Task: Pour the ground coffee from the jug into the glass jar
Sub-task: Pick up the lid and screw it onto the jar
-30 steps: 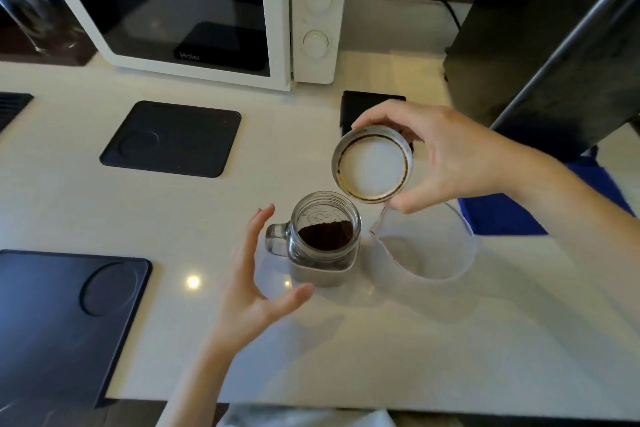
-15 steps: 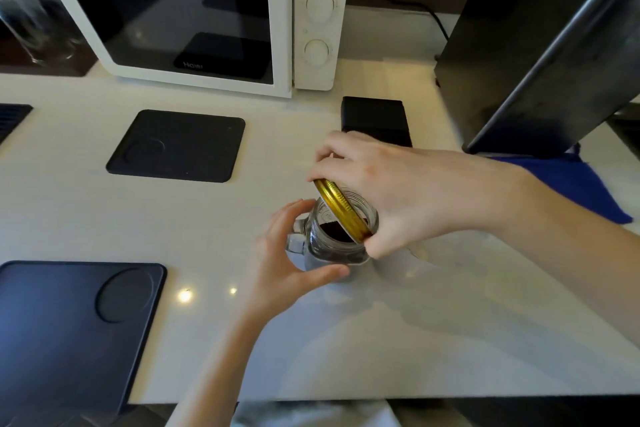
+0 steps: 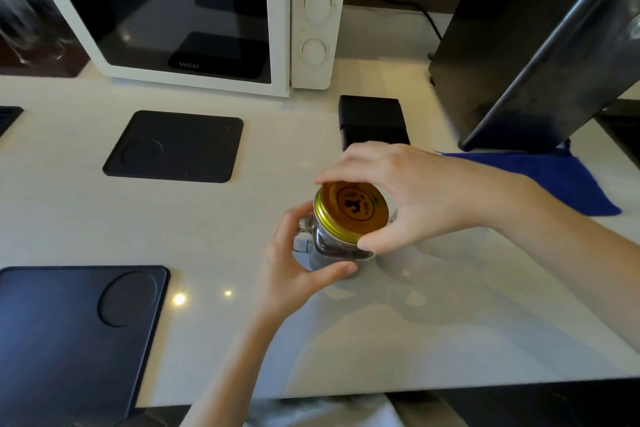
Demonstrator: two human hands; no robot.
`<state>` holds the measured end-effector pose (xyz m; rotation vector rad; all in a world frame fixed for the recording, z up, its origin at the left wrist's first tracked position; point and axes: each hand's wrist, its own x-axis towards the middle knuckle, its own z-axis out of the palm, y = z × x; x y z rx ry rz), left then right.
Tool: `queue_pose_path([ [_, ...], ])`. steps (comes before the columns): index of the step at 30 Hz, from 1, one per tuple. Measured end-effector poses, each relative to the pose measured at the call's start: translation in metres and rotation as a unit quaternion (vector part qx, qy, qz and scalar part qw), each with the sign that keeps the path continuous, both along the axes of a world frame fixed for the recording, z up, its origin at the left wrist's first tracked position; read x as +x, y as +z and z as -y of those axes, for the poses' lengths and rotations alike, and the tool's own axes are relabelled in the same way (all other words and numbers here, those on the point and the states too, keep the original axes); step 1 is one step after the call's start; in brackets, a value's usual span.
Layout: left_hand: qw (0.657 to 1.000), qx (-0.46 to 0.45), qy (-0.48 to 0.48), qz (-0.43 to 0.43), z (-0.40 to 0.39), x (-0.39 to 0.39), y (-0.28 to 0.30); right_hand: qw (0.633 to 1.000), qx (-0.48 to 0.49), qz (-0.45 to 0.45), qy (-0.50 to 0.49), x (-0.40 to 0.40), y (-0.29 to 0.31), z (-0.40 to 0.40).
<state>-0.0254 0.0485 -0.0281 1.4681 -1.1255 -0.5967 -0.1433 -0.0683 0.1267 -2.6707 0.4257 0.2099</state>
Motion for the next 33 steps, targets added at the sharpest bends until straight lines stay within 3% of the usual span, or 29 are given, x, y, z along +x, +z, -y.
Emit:
queue_pose_path([
  [19, 1.0, 0.003, 0.004, -0.004, -0.001, -0.001, 0.0017, 0.994, -0.098, -0.015, -0.033, 0.0045, -0.0042, -0.004],
  [33, 1.0, 0.005, 0.006, 0.003, -0.0012, -0.0008, 0.0013, 0.995, -0.084, -0.017, -0.05, 0.0066, -0.0026, -0.0031],
])
